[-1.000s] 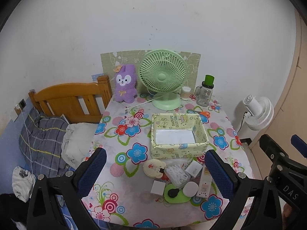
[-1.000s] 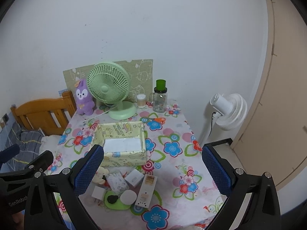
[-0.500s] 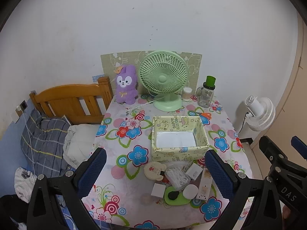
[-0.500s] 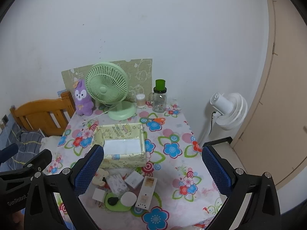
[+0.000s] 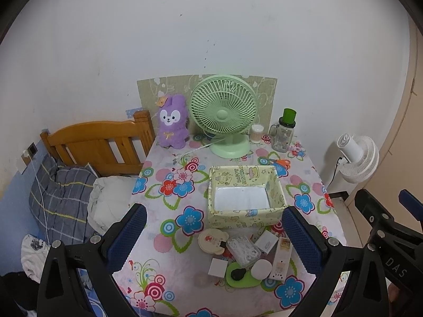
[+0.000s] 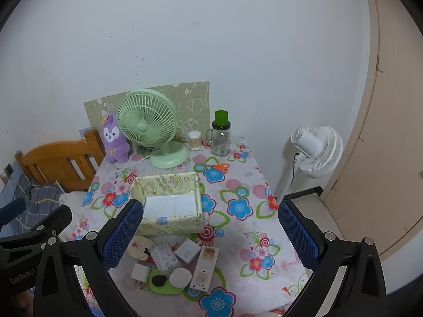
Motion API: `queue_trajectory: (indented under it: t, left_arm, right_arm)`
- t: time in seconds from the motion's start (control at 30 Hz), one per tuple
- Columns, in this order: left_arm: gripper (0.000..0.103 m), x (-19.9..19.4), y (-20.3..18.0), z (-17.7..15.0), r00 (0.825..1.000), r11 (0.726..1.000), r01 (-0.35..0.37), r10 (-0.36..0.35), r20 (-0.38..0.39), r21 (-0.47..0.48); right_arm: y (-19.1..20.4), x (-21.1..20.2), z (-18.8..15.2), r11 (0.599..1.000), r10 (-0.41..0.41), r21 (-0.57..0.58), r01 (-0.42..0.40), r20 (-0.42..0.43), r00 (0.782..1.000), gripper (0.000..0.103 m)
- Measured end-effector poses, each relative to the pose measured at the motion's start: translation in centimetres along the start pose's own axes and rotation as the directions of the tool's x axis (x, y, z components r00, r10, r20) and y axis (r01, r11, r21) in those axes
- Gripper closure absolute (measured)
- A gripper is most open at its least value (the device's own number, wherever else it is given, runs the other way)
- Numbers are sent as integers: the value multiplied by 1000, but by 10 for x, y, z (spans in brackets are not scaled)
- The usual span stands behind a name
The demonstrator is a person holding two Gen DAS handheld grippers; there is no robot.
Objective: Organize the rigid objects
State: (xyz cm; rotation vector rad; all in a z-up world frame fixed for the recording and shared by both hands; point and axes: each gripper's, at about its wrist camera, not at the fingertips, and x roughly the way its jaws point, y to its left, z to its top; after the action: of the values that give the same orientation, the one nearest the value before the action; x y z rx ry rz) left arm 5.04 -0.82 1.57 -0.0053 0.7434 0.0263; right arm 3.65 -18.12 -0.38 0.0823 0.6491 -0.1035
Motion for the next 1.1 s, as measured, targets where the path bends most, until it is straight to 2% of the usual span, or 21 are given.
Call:
queue_trajectory:
  t: [0.63, 1.1]
  left_arm:
    - [0, 8, 2, -1, 1000, 1000, -4, 4, -11, -7]
    - [0, 19, -1, -7, 999, 1000, 18, -18, -31, 3]
  right_arm:
    - [2, 11, 3, 1000, 27, 9, -27, -16, 1000, 0]
    - [-2, 17, -7, 1000, 14, 21, -14, -6, 1000, 0]
